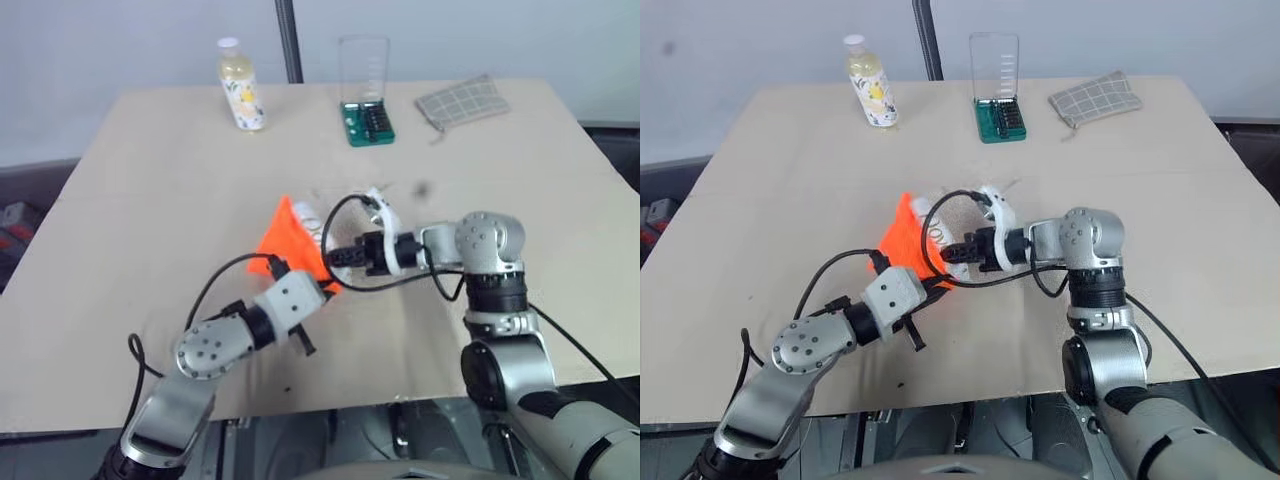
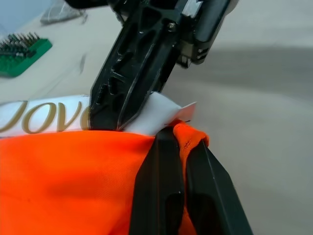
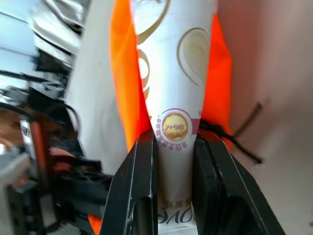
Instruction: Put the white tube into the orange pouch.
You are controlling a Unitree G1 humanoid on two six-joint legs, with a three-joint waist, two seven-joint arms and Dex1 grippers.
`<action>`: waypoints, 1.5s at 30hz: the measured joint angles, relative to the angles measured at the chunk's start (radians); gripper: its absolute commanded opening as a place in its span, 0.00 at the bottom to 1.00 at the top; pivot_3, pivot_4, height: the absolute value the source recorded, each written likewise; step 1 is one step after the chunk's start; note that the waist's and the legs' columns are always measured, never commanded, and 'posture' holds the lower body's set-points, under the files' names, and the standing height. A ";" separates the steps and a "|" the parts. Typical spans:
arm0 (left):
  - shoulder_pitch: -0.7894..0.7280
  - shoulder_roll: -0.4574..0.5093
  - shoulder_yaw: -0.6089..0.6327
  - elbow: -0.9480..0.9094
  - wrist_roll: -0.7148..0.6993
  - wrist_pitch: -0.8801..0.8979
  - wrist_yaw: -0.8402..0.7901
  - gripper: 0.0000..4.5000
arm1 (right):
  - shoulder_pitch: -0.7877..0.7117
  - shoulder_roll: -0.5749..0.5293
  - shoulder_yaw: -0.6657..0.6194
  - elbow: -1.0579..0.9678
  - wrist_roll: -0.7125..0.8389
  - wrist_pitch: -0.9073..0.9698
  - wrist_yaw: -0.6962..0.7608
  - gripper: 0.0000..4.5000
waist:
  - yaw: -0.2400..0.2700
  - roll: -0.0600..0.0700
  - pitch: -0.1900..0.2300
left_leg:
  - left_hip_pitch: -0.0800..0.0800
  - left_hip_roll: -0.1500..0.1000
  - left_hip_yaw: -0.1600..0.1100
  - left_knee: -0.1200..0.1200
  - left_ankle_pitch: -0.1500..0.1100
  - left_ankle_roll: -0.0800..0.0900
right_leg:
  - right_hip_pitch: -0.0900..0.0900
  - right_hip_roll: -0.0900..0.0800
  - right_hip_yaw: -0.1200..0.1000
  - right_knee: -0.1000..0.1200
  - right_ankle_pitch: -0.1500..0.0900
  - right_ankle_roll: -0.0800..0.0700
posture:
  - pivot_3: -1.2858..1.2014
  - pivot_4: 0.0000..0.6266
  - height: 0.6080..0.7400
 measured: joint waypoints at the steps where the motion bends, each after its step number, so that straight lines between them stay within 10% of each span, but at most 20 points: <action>1: -0.011 -0.031 0.021 0.017 -0.007 0.026 0.030 0.00 | 0.012 -0.046 0.045 -0.037 0.002 -0.020 0.014 0.20 | 0.002 0.001 0.000 | 0.000 0.000 0.000 0.001 0.000 0.000 | 0.000 0.000 0.000 0.000 0.000 0.000 | 0.52 0.24 1.00; 14: -0.092 -0.194 0.385 0.089 -0.366 0.307 0.132 0.00 | 0.145 -0.406 0.277 -0.303 0.200 -0.038 0.318 0.20 | -0.023 0.000 0.000 | 0.000 0.001 -0.001 0.001 0.000 0.000 | 0.001 0.001 -0.002 0.000 0.000 0.000 | 0.52 0.24 1.00; 35: -0.116 -0.052 0.383 0.051 -0.598 0.372 0.014 0.00 | 0.100 -0.110 0.384 -0.130 0.140 -0.050 0.156 0.20 | -0.021 0.000 0.000 | 0.000 0.001 -0.002 0.001 0.000 -0.001 | 0.001 0.000 -0.002 0.000 0.000 0.000 | 0.52 0.24 1.00; 45: -0.042 0.039 0.385 0.028 -0.617 0.343 -0.028 0.00 | 0.081 0.075 0.137 -0.011 0.110 0.018 -0.007 0.20 | -0.021 0.001 0.000 | 0.000 0.000 -0.002 0.000 0.000 -0.001 | 0.000 0.001 -0.002 0.000 0.000 0.000 | 0.52 0.24 1.00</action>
